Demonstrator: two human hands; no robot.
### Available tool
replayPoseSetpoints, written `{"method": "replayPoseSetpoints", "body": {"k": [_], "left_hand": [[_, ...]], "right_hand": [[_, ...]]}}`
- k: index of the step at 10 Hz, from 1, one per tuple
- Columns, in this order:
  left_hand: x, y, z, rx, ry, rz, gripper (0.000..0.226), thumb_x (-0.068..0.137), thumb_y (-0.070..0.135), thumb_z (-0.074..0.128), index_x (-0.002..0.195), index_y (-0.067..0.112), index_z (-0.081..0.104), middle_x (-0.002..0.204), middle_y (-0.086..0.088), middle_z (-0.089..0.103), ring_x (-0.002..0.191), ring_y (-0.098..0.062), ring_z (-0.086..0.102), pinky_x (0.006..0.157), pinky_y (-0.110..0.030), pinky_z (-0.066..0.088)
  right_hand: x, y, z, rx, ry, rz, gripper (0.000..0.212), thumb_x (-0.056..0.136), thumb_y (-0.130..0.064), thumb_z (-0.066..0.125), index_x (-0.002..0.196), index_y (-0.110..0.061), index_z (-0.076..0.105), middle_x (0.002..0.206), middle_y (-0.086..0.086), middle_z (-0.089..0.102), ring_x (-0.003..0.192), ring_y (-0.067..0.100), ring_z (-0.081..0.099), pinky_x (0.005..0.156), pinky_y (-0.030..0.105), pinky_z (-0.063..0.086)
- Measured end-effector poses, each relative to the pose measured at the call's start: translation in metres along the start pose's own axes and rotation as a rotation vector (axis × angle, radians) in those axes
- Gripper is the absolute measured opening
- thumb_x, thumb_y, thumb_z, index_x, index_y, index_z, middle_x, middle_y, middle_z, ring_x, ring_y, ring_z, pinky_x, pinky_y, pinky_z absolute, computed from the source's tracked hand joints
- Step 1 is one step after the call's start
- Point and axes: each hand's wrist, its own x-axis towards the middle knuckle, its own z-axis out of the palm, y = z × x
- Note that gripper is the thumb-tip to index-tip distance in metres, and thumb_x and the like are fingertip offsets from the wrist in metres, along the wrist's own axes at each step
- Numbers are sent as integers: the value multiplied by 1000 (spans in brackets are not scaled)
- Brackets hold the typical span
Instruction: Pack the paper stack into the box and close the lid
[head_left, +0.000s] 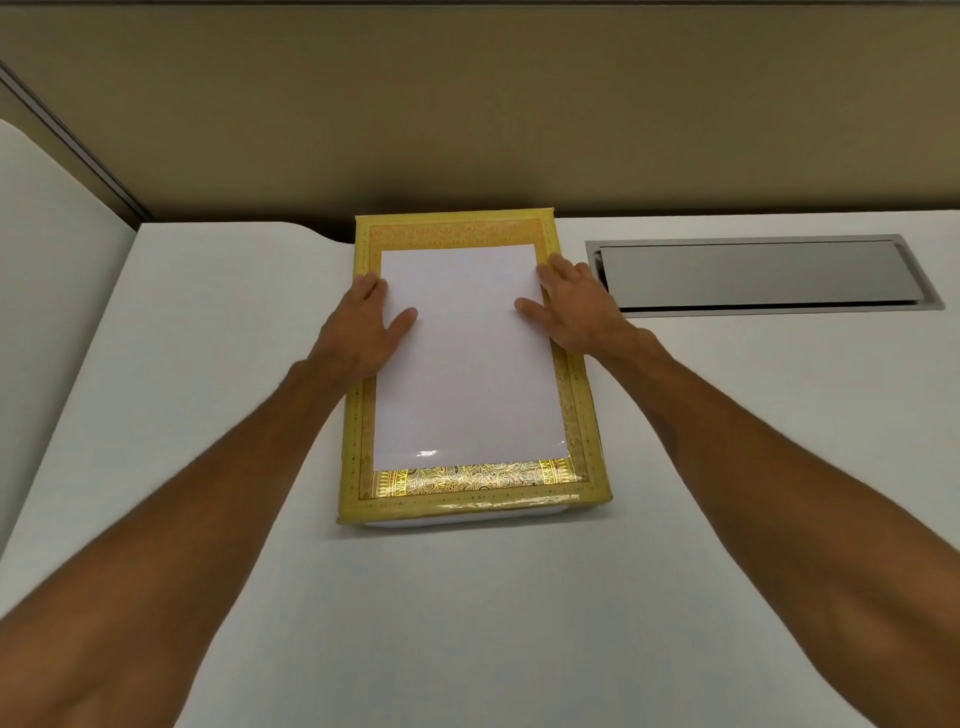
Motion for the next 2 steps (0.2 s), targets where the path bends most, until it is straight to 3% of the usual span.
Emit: {"method": "replayPoseSetpoints", "body": {"k": [2], "left_hand": [[-7, 6, -3, 34, 33, 40, 79, 98, 58, 35, 157, 9, 16, 166, -8, 10, 152, -31, 13, 122, -49, 17]], "right_hand": [[-3, 0, -4, -44, -32, -2, 76, 99, -61, 32, 158, -14, 17, 168, 8, 8, 151, 35, 17, 118, 54, 21]]}}
